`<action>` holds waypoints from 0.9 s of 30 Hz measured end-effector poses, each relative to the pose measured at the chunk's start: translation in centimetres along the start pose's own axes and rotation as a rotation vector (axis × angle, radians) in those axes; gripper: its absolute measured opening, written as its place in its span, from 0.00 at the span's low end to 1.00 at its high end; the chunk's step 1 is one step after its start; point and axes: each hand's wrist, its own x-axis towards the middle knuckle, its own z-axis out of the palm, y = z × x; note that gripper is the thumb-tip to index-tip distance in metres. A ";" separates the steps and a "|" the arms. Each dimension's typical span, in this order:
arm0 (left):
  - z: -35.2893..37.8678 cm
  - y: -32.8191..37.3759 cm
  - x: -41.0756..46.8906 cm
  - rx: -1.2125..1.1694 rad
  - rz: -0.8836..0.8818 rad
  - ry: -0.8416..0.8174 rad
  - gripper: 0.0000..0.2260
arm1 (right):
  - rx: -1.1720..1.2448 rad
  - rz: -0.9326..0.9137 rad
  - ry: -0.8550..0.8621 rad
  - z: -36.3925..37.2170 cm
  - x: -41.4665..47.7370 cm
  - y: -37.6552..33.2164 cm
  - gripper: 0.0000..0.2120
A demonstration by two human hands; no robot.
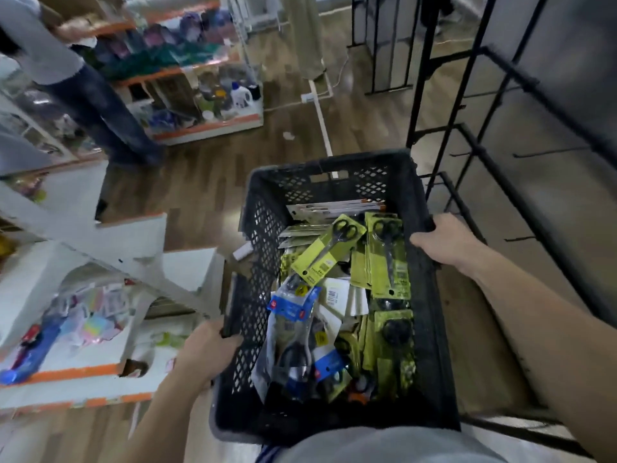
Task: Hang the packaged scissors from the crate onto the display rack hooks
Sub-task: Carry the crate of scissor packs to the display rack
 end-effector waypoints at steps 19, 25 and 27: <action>1.1 10.3 34.6 0.065 0.190 -0.421 0.03 | 0.013 0.509 0.210 3.8 19.9 1.2 0.09; 10.5 9.9 37.7 0.065 0.063 -0.458 0.05 | -0.042 0.632 0.096 7.3 28.9 9.6 0.13; 14.5 10.1 39.1 0.054 0.026 -0.458 0.02 | -0.064 0.635 0.076 8.6 32.0 12.4 0.11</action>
